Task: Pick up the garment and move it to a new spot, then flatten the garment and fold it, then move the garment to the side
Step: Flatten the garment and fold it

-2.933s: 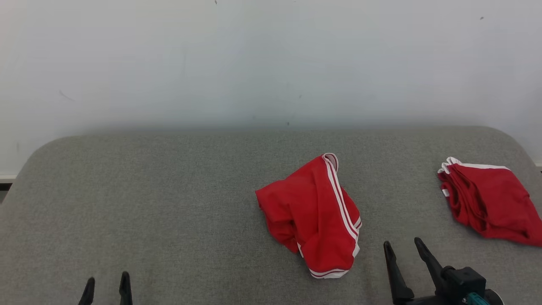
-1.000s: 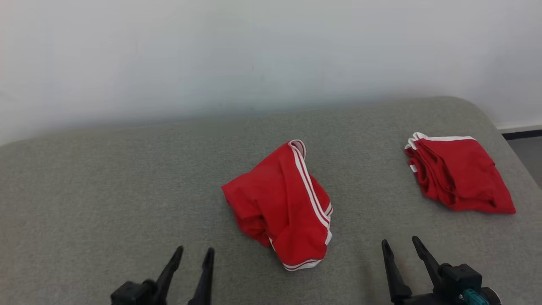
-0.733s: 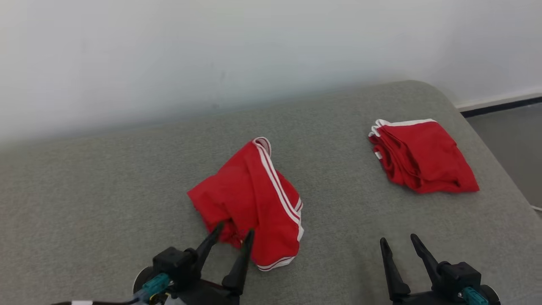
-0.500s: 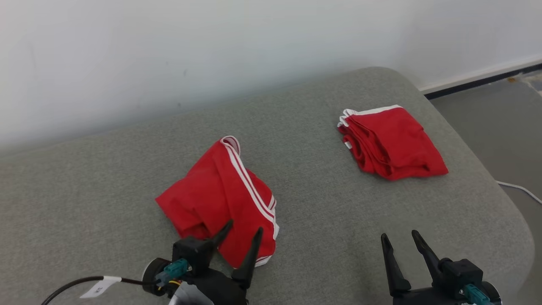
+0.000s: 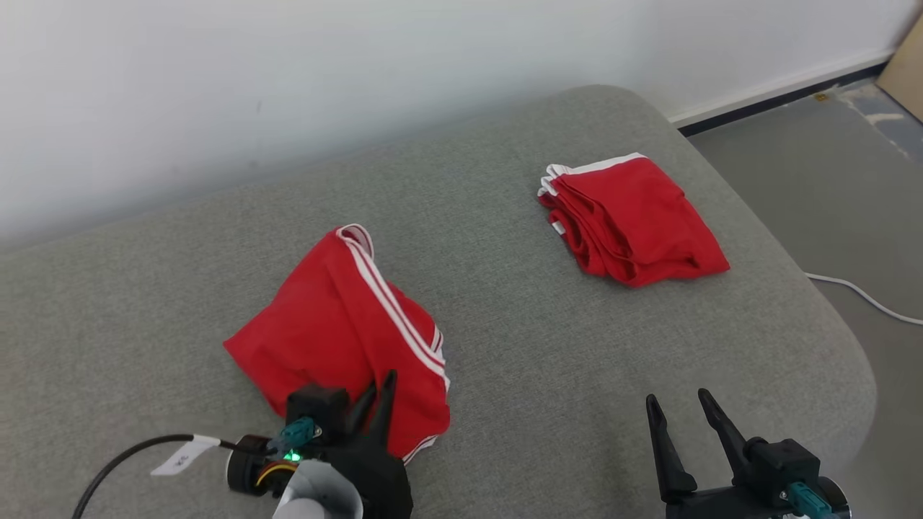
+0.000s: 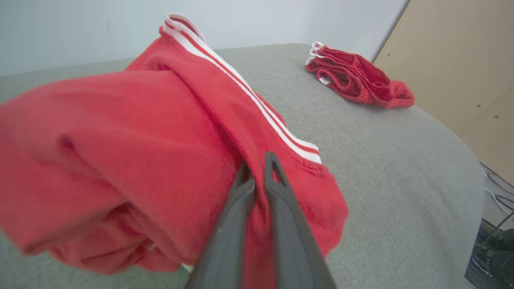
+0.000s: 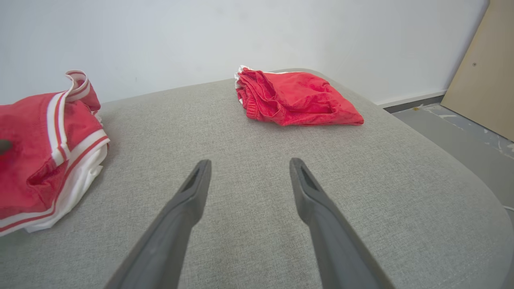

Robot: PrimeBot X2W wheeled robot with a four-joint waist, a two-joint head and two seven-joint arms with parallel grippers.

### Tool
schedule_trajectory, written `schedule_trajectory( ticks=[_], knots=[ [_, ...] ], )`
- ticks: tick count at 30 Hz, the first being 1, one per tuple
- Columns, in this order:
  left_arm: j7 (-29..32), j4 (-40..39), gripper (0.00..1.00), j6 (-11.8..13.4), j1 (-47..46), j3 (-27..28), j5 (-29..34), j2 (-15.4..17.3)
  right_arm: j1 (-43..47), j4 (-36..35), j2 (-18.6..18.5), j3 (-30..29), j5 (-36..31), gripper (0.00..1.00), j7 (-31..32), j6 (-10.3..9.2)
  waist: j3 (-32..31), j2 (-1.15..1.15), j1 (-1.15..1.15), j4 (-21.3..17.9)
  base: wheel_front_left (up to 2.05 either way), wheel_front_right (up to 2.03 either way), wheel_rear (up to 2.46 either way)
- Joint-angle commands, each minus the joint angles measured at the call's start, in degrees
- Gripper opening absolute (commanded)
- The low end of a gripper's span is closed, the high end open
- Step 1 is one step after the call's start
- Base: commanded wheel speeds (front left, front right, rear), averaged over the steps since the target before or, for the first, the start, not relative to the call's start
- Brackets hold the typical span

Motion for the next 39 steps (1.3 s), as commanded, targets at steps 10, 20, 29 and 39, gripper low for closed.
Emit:
schedule_trajectory(
  ticks=[10, 20, 29, 39],
  knots=[
    [-3.8, -6.6, 0.00, -5.4, -12.9, -4.1, -4.9, -2.8, -0.8, 0.9, 0.4, 0.4, 0.5, 1.00, -0.4, -0.12, -1.5, -0.01, 0.00, 3.7, 0.00, 0.00, 0.00],
    [-8.5, -19.2, 0.00, -3.2, -28.4, -6.5, -17.0, -2.8, 0.2, 1.3, 0.4, 0.5, 0.5, 1.00, -0.3, -0.12, -3.4, -0.01, 0.00, 6.3, 0.00, 0.00, 0.00],
    [-11.2, -14.9, 0.00, 1.4, -21.4, -0.4, -22.0, -0.1, 0.9, 0.7, 0.4, 0.1, 0.6, 1.00, -0.1, -0.12, -4.3, -0.01, 0.00, 13.7, 0.00, 0.00, 0.00],
    [-11.9, 2.3, 1.00, 5.1, -4.3, 10.2, -24.3, 6.6, 0.3, 0.7, 0.4, 1.0, 0.5, 1.00, 0.3, -0.12, -4.1, -0.01, 0.00, 17.7, 0.00, 0.00, 0.00]
  ],
)
